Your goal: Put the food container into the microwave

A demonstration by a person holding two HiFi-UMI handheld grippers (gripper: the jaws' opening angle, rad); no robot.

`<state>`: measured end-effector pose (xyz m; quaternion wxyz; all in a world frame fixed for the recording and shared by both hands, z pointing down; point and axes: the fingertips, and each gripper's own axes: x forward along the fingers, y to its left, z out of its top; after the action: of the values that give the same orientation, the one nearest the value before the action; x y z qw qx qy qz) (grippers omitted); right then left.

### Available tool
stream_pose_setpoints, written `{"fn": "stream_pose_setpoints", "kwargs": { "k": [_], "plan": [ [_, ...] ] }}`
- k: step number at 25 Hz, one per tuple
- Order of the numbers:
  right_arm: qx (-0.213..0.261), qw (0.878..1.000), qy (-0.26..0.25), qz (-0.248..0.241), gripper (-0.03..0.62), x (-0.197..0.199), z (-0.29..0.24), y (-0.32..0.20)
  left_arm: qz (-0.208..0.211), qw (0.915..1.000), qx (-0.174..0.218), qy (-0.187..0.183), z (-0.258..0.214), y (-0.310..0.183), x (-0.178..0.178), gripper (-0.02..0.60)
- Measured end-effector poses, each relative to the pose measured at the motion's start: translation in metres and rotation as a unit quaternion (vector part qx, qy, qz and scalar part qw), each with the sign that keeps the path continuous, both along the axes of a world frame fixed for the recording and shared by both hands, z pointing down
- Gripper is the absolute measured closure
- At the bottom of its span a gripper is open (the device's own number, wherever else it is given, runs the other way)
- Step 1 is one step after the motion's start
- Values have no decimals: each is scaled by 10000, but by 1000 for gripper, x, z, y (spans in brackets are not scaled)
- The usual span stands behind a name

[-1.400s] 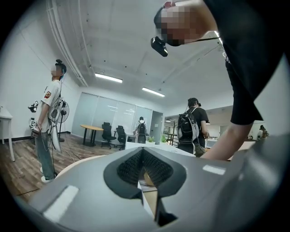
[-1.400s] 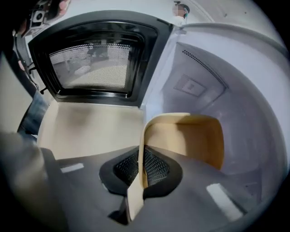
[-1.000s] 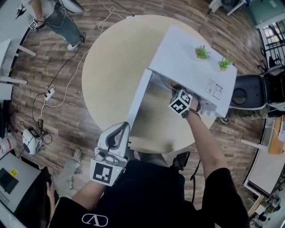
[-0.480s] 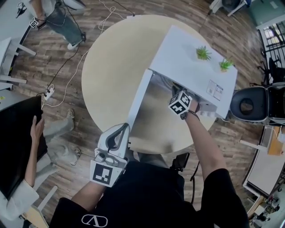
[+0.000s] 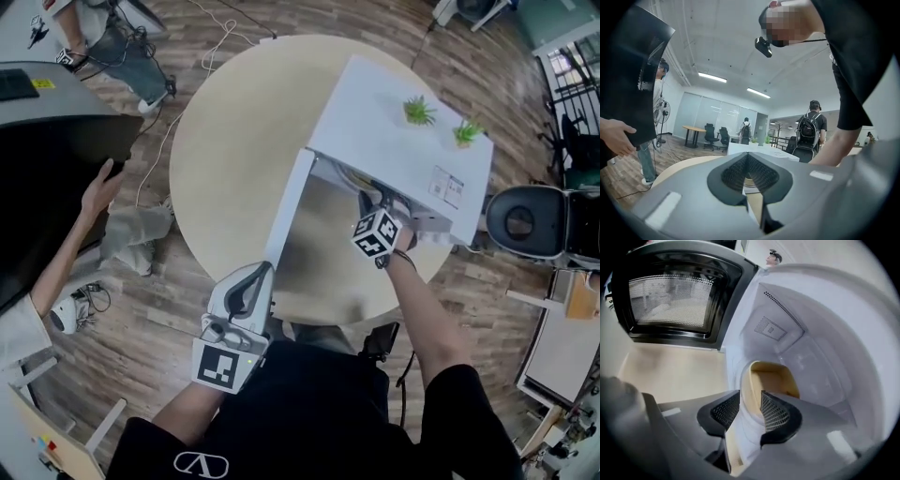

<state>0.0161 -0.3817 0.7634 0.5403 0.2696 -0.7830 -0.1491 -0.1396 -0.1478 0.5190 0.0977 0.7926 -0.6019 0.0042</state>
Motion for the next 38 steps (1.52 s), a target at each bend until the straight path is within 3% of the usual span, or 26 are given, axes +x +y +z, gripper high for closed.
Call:
{"fn": "stream_pose_setpoints", "kwargs": {
  "k": [4,12,14,20,23,28,33,38],
  "plan": [
    [27,9999,-144,12,471,12,-14,38,98,9999,72,-15,-5,-6,4,581],
    [-606,9976,-330,-53,475,39,-44,125,459,9986,269,-45,-23,-28,23,581],
    [-749,9960,-458,-144,501,41,-61,147,548,9978,370,-58,-31,-32,30,581],
    [-740,9891,-1274,36,544,41,-140,187,752,9956,559,-44,-57,-39,49,581],
    [-470,9815,-1856,38,566,31,-191,196,838,9940,696,-94,-70,-44,55,581],
    [299,9629,-2681,-105,583,18,-280,201,895,9915,941,-110,-98,-49,63,581],
    [1245,9220,-3666,-81,583,19,-357,194,870,9873,1317,-163,-129,-54,62,581],
    [1882,8880,-4194,28,585,33,-404,191,877,9808,1728,-201,-160,-60,64,581]
  ]
}}
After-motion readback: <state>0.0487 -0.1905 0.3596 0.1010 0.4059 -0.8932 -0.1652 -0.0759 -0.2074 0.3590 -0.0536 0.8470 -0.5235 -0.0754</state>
